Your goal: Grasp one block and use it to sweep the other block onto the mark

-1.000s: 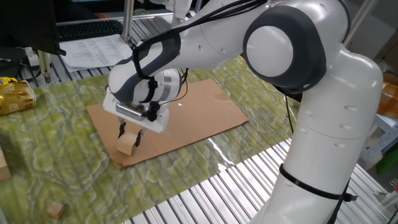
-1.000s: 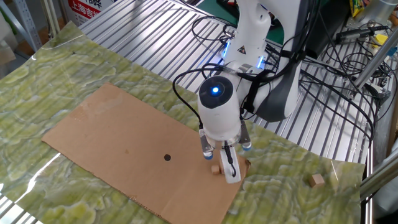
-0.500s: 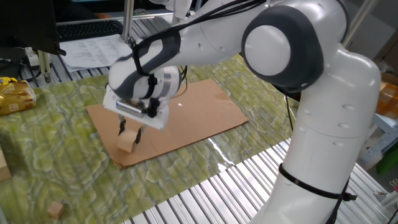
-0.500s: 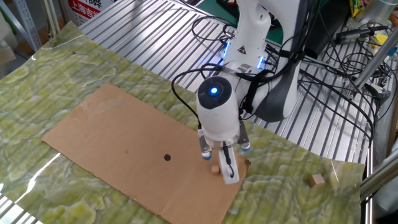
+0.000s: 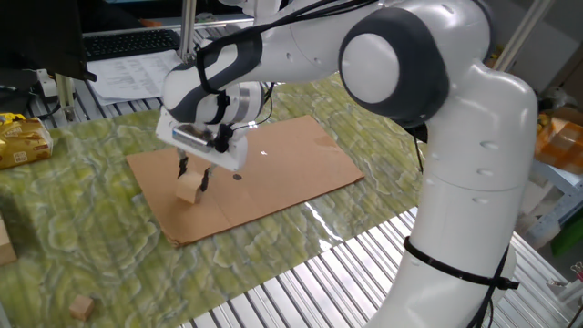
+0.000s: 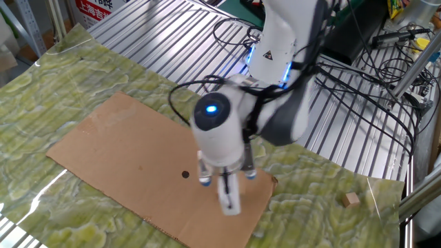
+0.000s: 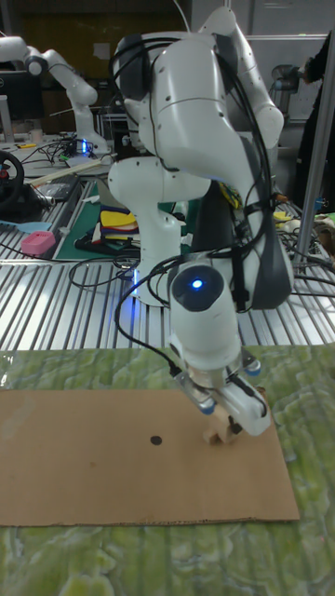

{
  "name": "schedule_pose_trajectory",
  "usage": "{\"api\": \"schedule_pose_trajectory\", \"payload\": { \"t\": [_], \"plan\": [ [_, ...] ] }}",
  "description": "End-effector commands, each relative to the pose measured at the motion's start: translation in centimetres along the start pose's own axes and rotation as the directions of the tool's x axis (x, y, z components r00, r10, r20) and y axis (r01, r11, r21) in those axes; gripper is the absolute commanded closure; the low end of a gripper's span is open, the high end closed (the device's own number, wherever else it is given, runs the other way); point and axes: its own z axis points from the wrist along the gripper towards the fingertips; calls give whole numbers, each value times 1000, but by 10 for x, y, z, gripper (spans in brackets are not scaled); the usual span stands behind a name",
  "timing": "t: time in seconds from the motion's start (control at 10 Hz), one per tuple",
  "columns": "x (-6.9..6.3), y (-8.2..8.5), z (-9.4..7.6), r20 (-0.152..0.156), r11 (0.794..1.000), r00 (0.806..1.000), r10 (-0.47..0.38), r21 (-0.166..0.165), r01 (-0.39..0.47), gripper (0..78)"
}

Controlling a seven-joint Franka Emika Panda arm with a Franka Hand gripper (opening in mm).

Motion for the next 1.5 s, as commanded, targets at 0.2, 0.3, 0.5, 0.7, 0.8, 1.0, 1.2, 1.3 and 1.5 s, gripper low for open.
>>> {"api": "schedule_pose_trajectory", "payload": {
  "t": [0.2,0.3,0.5,0.7,0.8,1.0,1.2,1.3,1.5],
  "plan": [
    [-3,2,1,-54,968,973,223,-101,-228,764],
    [-2,2,1,-56,965,970,235,-109,-240,764],
    [3,2,1,-94,909,925,368,-172,-379,764],
    [3,2,1,-110,843,873,475,-228,-487,764],
    [3,2,1,-112,837,870,481,-238,-493,764],
    [3,2,0,-109,840,873,475,-239,-487,764],
    [2,2,0,-107,859,884,456,-206,-468,764],
    [2,2,0,-105,860,882,459,-198,-471,764],
    [2,2,0,-115,855,875,470,-188,-483,764]
  ]
}}
